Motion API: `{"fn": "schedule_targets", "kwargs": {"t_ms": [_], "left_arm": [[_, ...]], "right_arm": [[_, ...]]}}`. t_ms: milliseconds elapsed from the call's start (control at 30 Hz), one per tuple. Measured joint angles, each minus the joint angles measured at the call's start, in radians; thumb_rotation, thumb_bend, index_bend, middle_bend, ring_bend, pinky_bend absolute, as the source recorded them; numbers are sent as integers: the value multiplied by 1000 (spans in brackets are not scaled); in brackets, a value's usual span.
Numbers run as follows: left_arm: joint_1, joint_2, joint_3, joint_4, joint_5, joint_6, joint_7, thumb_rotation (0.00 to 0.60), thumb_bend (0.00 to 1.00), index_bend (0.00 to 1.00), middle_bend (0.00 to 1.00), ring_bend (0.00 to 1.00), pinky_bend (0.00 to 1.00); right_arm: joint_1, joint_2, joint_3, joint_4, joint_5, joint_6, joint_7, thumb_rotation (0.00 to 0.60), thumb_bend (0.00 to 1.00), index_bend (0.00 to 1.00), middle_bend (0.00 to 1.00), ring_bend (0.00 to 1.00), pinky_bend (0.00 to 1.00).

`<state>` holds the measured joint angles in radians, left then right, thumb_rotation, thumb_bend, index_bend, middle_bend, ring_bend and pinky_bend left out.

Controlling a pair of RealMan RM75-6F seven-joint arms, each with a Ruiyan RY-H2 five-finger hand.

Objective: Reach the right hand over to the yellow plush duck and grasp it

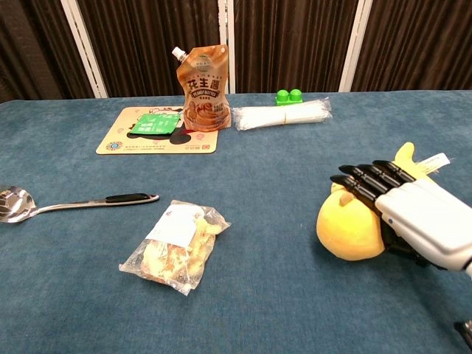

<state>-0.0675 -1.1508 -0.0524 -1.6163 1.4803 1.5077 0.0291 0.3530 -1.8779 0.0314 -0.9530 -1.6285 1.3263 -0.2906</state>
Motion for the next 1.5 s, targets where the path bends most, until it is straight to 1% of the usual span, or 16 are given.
{"fn": "schedule_targets", "kwargs": {"t_ms": [200, 333, 467, 567, 767, 967, 1067, 1233, 1367, 1433, 1500], "left_arm": [[-2, 0, 0, 1, -1, -3, -1, 600, 211, 0, 0, 0, 0], [-1, 1, 1, -1, 2, 1, -1, 600, 212, 0, 0, 0, 0], [1, 1, 2, -2, 5, 4, -1, 600, 211, 0, 0, 0, 0], [1, 0, 3, -3, 7, 5, 1, 600, 212, 0, 0, 0, 0], [1, 1, 4, -3, 9, 6, 2, 600, 212, 0, 0, 0, 0], [2, 0, 4, -2, 9, 8, 1, 600, 212, 0, 0, 0, 0], [1, -2, 4, -1, 9, 7, 5, 600, 212, 0, 0, 0, 0], [2, -5, 6, -1, 13, 8, 12, 600, 211, 0, 0, 0, 0], [3, -5, 6, -2, 14, 12, 13, 600, 212, 0, 0, 0, 0], [4, -5, 5, -2, 14, 15, 9, 600, 212, 0, 0, 0, 0], [4, -4, 3, -1, 14, 17, 6, 600, 212, 0, 0, 0, 0]], "right_arm": [[12, 15, 51, 8, 56, -15, -11, 600, 1000, 0, 0, 0, 0], [11, 37, 65, -16, 70, 0, -12, 600, 1000, 0, 0, 0, 0], [9, 58, 67, -46, 73, 10, -17, 600, 1000, 0, 0, 0, 0], [6, 67, 57, -60, 75, 8, -26, 600, 1000, 0, 0, 0, 0], [0, 69, 14, -67, 53, 3, -14, 600, 1000, 0, 0, 0, 0], [-13, 68, -20, -76, 13, 40, 10, 600, 1000, 0, 0, 0, 0], [-21, 86, -35, -115, -18, 81, 27, 600, 1000, 0, 0, 0, 0], [-44, 140, -64, -209, -73, 161, 40, 600, 998, 0, 0, 0, 0], [-64, 182, -86, -257, -109, 201, 43, 600, 958, 0, 0, 0, 0], [-71, 199, -94, -272, -124, 219, 44, 600, 906, 0, 0, 0, 0], [-80, 227, -102, -291, -144, 244, 43, 600, 825, 0, 0, 0, 0]]}}
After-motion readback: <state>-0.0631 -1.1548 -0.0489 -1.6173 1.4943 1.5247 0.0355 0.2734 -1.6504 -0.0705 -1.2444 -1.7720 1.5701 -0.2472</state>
